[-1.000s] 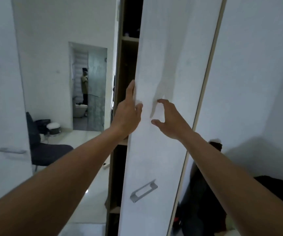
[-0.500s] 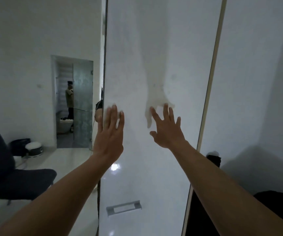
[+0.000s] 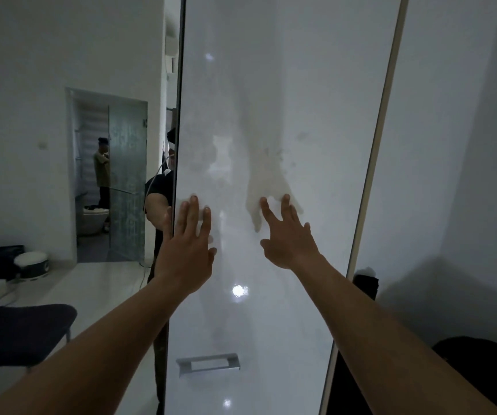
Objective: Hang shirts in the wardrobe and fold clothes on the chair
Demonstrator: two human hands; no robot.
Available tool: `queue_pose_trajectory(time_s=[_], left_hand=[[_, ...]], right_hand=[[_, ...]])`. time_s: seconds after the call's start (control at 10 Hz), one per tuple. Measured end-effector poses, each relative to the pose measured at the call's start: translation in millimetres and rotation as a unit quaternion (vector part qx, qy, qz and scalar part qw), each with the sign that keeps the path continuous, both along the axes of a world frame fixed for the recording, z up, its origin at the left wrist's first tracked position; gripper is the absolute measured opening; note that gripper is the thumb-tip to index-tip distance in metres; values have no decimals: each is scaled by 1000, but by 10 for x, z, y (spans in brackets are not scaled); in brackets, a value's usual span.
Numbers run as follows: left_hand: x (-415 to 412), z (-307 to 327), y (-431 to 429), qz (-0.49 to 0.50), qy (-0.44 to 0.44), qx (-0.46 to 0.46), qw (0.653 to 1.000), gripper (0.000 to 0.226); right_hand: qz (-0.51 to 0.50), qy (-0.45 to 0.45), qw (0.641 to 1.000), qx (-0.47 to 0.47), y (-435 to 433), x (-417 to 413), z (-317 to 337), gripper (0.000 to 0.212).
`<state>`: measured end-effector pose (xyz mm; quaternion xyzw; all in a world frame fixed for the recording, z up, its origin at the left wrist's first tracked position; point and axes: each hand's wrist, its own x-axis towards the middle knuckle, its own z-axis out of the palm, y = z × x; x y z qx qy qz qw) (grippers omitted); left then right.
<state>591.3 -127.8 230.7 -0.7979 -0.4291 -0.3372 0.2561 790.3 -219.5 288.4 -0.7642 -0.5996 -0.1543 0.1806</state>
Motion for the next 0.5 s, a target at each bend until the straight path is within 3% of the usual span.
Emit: queue_pose_trajectory(time_s=[0.3,0.4,0.5], left_hand=[[-129,117,-86,2,23,-15,1000,81],[-252,366,-240,-13,47,-39,998,71],[-419,408,-518,-27,18,-96,995,68]], right_hand=[[-25,7,999,-46,-70,-55,76,96],[-33,24,997,-64,-222,-122,196,96],[10,46,997,-55,-526,-251,250,94]])
